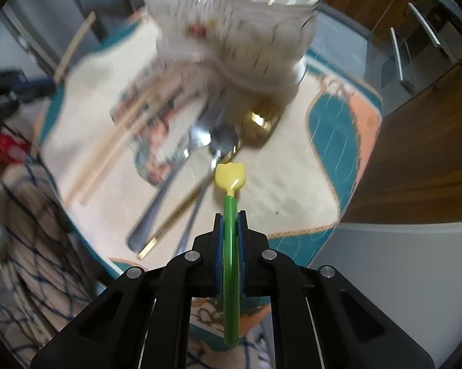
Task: Organize utensils
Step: 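Lift the chopstick over the tall pot while the right tool carries its utensil over the smaller pot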
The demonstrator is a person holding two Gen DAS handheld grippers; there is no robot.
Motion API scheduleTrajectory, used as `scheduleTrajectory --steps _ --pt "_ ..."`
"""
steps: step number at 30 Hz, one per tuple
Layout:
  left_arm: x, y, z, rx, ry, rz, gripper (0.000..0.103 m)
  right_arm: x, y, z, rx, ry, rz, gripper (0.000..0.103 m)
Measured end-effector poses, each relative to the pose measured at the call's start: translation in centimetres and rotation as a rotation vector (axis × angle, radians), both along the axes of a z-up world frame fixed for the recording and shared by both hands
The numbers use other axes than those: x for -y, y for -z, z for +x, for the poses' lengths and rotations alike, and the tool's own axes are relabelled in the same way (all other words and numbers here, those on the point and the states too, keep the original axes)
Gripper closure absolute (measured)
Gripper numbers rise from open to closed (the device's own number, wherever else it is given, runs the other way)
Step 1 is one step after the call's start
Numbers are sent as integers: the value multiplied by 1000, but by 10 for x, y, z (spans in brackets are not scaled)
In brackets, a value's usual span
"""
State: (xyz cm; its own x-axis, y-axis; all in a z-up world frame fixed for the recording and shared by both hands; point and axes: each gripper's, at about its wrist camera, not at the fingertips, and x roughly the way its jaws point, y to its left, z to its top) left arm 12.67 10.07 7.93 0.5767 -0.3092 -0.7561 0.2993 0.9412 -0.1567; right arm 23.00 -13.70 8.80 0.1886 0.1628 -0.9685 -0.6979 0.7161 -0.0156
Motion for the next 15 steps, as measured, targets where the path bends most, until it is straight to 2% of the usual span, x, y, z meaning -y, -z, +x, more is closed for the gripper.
scheduleTrajectory --steps 6,15 --pt "7 -10 4 26 -2 -21 99 12 0 2 10 38 76 93" --pt "8 -28 8 75 -18 -53 99 15 -52 5 154 105 407 93"
